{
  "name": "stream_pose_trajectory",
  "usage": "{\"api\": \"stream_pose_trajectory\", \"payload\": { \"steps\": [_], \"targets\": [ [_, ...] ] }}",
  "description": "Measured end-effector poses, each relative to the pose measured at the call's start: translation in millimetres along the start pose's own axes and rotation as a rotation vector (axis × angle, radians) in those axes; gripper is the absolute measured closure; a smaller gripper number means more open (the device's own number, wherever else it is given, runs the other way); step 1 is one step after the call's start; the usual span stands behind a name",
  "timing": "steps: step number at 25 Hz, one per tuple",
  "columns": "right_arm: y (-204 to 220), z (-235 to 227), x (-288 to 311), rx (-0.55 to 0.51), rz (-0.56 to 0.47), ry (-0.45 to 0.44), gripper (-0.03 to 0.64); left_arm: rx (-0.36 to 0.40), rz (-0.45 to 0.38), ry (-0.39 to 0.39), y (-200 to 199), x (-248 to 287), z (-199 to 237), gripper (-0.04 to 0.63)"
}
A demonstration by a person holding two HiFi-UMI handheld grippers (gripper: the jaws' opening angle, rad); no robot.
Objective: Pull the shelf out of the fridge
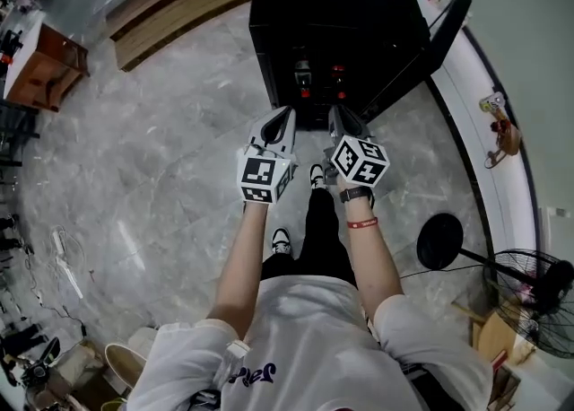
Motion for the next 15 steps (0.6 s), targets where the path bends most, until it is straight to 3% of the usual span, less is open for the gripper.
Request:
{"api": "stream_pose_trajectory", "payload": {
  "steps": [15],
  "targets": [
    [34.6,-60.5,125.7,0.294,0.007,-0.018,0.534,-0.026,0.026,0.035,39.9,60.7,39.1,0.577]
  ]
}}
Point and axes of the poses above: the fingertips, and each gripper's own axes: x forward along the fingers, z to its left, y out of its underside, the point moved 10 cm from there along -x, backward along the fingers, and after that the axes turned 9 degrees about z, right-handed, at the moved point
